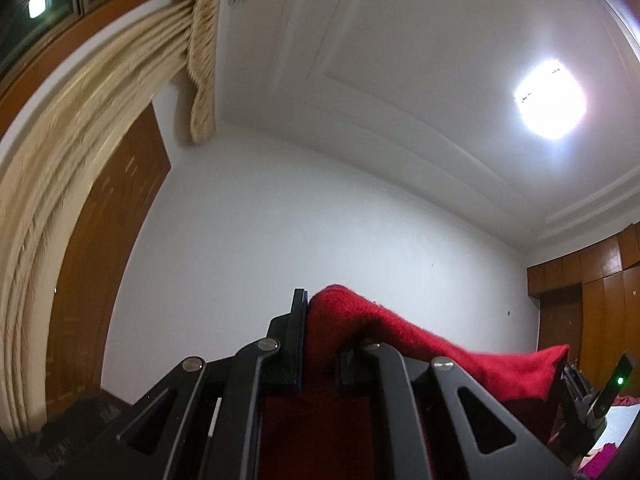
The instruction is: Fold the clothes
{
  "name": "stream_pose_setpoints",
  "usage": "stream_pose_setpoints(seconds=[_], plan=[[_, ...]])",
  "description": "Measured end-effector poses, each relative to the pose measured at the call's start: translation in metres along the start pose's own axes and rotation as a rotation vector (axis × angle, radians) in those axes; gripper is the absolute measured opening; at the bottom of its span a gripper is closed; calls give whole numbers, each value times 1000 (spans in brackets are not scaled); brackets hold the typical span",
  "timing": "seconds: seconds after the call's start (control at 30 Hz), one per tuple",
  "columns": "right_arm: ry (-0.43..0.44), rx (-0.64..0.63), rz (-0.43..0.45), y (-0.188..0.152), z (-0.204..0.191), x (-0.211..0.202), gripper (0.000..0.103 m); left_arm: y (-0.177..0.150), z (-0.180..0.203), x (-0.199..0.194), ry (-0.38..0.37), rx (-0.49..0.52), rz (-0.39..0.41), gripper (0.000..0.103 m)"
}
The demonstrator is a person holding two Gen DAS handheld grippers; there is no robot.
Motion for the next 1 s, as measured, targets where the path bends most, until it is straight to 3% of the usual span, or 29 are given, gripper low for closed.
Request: stream_pose_setpoints(seconds=[0.1, 0.33, 0.47, 0.6, 0.77, 0.87, 1.0], plan=[[-29, 10, 62, 22, 6, -5, 10, -3, 7, 5, -6, 8, 42, 13], [-78, -38, 247, 82, 5, -30, 10, 33, 15, -33, -31, 41, 146, 13], [-94, -85, 294, 102, -1, -39, 10, 45, 15, -41, -28, 60, 175, 13], [-87, -148, 238, 95, -15, -27, 10, 33, 7, -33, 4, 83, 123, 13], [-47, -212, 18, 38, -37, 24, 10, -7, -20, 10, 108, 132, -26, 13], [-6, -230, -147, -20, -54, 63, 10, -49, -48, 50, 177, 156, -176, 14], [33, -282, -333, -107, -81, 98, 10, -129, -110, 106, 297, 119, -445, 14]])
Point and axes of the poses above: each gripper's, at about its wrist camera, not at the fingertips, and x roughly the way its jaws point, z to its right, y to its top, the point moved 2 cm from there along x, roughly the way its jaws point, and after that the axes turned 7 degrees about -x, right-handed, at the moved point
